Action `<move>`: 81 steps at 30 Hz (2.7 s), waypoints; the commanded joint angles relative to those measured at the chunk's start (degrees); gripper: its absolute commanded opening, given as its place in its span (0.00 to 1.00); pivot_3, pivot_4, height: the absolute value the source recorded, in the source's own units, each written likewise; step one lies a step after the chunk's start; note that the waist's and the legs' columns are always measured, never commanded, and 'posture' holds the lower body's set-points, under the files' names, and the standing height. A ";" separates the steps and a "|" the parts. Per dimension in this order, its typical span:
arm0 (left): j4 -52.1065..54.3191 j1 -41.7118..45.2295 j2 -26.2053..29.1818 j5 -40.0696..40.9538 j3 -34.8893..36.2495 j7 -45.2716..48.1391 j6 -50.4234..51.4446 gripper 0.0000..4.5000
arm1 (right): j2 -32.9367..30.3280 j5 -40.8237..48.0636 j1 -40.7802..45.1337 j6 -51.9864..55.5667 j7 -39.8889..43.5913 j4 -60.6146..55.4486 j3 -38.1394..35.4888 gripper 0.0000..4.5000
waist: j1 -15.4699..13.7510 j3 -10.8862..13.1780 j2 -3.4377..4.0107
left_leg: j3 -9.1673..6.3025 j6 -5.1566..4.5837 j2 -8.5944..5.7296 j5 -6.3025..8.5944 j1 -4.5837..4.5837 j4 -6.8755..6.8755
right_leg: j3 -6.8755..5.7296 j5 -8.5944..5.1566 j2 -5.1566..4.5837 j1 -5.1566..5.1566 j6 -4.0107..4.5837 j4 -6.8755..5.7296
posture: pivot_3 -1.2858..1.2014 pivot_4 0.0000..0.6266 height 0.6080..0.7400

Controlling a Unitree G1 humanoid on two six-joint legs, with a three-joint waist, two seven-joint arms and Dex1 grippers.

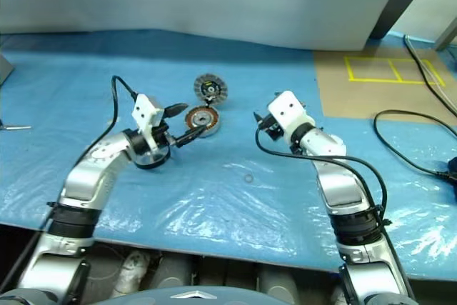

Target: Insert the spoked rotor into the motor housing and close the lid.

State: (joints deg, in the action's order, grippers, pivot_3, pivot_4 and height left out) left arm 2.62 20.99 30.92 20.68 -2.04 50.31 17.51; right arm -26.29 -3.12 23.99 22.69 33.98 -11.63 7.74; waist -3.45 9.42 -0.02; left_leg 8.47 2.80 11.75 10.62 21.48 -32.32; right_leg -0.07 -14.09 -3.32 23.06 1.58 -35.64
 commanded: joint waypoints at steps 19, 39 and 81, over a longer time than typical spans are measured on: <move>-1.75 -5.48 11.06 0.32 4.00 12.07 -4.26 0.98 | 2.42 -0.72 23.97 -19.91 25.59 26.02 15.75 0.85 | 0.98 0.02 0.04 | 0.08 -0.04 0.06 -0.01 0.06 -0.14 | -0.01 -0.11 -0.01 0.04 0.40 -0.11 | 0.52 0.24 1.00; 6.30 -15.33 10.12 0.13 7.35 5.32 -3.65 0.98 | 21.50 -14.97 50.07 -40.95 19.94 82.83 19.86 0.85 | 1.11 0.03 0.06 | 0.07 -0.11 0.50 -0.01 0.64 -0.49 | -0.57 -0.22 0.01 0.49 0.85 -0.45 | 0.52 0.24 1.00; 8.23 -17.18 7.46 -0.07 3.88 4.30 -2.40 0.99 | 7.73 -14.79 29.31 -51.15 41.34 51.11 21.83 0.50 | 1.06 0.02 0.03 | 0.14 -0.52 0.70 0.04 0.77 -0.89 | -0.49 -0.33 0.13 0.87 1.04 -1.17 | 0.52 0.24 1.00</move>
State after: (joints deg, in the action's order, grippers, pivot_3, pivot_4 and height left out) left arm 10.19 3.08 38.27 20.16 1.73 53.77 15.71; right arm -17.93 -17.83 55.58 -29.39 73.82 44.11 27.91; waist -2.39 9.44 0.01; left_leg 8.61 2.30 12.48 10.67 22.23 -33.21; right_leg -0.55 -14.43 -3.15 23.93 2.62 -36.81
